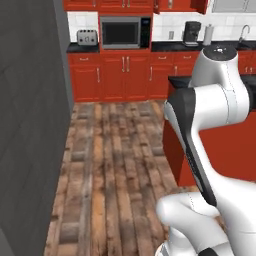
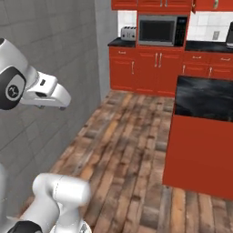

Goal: There is a bowl on the dining counter. Grab a lemon wedge from the fridge and place it in the bowl. Then get the liquor bottle and glass cup from the cabinet and place them next to the bowl.

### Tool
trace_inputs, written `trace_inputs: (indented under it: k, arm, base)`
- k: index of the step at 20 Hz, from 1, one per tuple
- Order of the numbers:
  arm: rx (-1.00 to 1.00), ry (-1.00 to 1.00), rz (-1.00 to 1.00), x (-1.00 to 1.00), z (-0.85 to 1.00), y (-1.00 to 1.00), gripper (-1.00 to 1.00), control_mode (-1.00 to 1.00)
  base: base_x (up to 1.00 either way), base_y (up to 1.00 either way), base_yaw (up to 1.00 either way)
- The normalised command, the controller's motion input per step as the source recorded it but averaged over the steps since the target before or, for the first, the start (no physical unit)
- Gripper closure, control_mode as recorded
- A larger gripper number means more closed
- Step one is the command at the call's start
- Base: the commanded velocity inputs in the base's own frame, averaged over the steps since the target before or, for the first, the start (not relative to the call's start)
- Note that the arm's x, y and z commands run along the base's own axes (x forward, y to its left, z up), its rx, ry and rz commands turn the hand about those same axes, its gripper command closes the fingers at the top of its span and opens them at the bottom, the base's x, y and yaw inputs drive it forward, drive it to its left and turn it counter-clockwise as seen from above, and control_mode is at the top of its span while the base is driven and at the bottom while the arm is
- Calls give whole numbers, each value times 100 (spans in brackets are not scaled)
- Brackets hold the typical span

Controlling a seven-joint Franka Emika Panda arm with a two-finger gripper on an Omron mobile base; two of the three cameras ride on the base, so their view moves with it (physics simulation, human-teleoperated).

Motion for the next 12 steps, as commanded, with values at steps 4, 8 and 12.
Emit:
trace_inputs:
  k: [4, 8, 12]
  arm:
    - [0, 0, 0, 0, 0, 0, -100, 100]
    - [0, 0, 0, 0, 0, 0, -100, 100]
    - [0, 0, 0, 0, 0, 0, -100, 100]
  base:
    - [91, 47, -8]
    - [100, 27, -11]
    - [100, 3, -13]
